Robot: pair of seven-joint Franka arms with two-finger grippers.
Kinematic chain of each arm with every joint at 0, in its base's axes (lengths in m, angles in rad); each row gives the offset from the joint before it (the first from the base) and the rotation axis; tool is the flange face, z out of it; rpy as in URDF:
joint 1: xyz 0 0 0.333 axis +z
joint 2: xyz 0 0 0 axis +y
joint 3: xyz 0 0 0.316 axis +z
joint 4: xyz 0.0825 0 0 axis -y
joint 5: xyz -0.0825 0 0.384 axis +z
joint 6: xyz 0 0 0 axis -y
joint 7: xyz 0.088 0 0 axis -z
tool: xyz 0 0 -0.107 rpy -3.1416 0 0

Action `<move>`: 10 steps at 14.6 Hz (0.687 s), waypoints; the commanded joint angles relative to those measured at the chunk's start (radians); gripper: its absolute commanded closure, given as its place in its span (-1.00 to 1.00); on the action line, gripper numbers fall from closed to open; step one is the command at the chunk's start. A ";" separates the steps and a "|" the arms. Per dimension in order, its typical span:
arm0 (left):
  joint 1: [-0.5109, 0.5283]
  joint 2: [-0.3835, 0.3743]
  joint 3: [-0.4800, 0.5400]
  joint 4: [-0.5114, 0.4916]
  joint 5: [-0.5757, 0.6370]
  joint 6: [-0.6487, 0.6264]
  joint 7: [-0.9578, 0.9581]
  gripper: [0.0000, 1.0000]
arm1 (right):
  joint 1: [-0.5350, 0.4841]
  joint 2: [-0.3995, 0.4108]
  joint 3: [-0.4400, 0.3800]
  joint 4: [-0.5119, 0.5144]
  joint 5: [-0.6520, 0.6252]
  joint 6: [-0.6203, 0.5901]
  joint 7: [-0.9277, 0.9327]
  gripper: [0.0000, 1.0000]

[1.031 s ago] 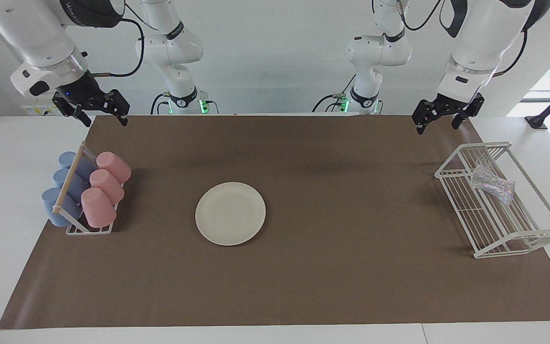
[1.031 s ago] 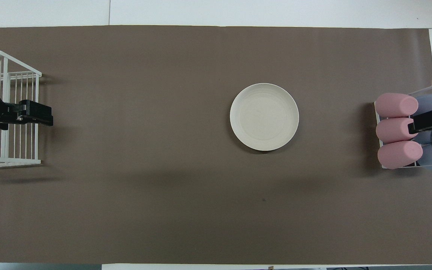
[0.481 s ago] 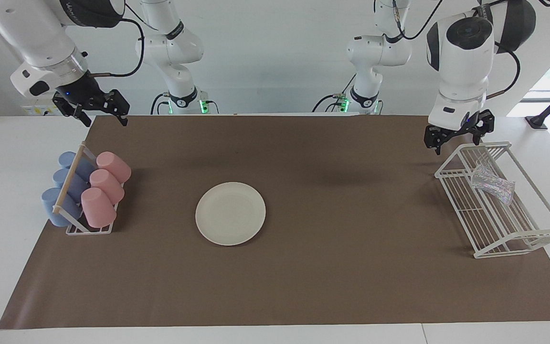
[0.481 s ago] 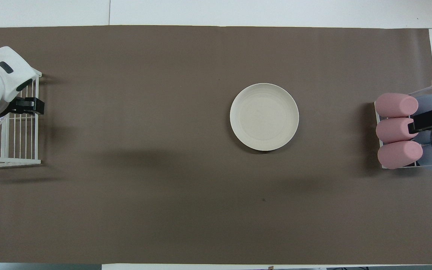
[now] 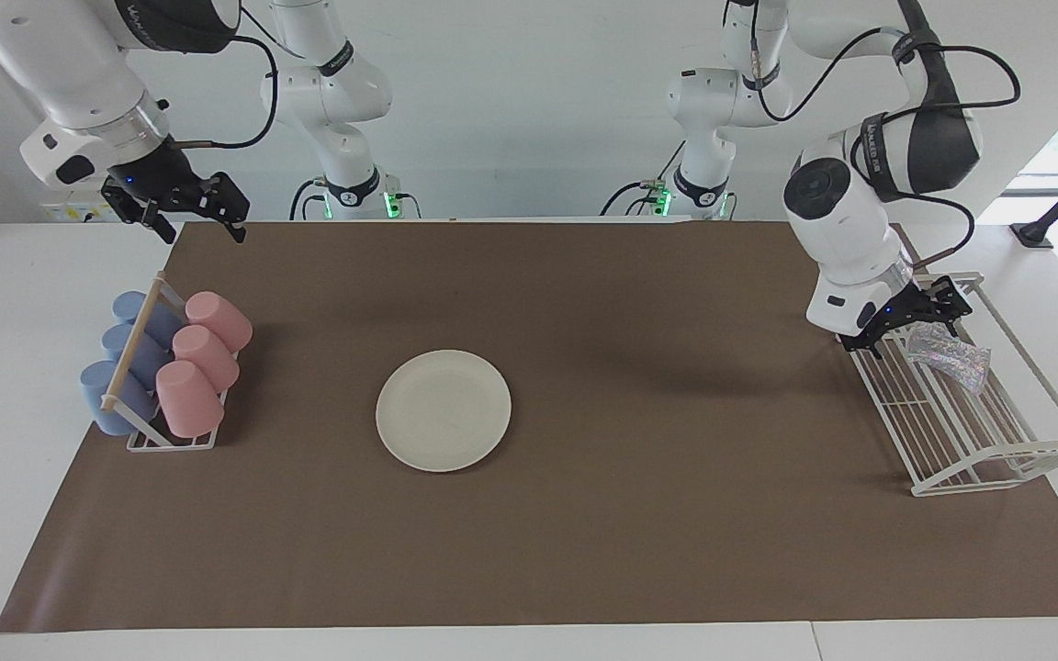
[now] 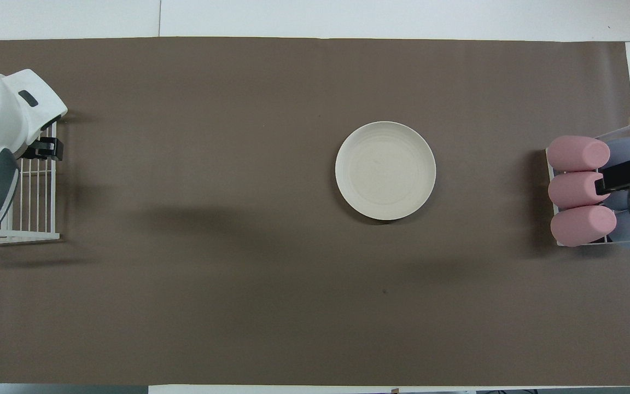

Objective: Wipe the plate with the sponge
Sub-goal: 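Reach the left gripper into the white basket and grasp the translucent wiper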

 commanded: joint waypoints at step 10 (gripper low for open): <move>0.030 -0.107 0.008 -0.324 0.208 0.059 -0.256 -1.00 | 0.000 0.009 0.004 0.019 0.003 -0.019 0.025 -1.00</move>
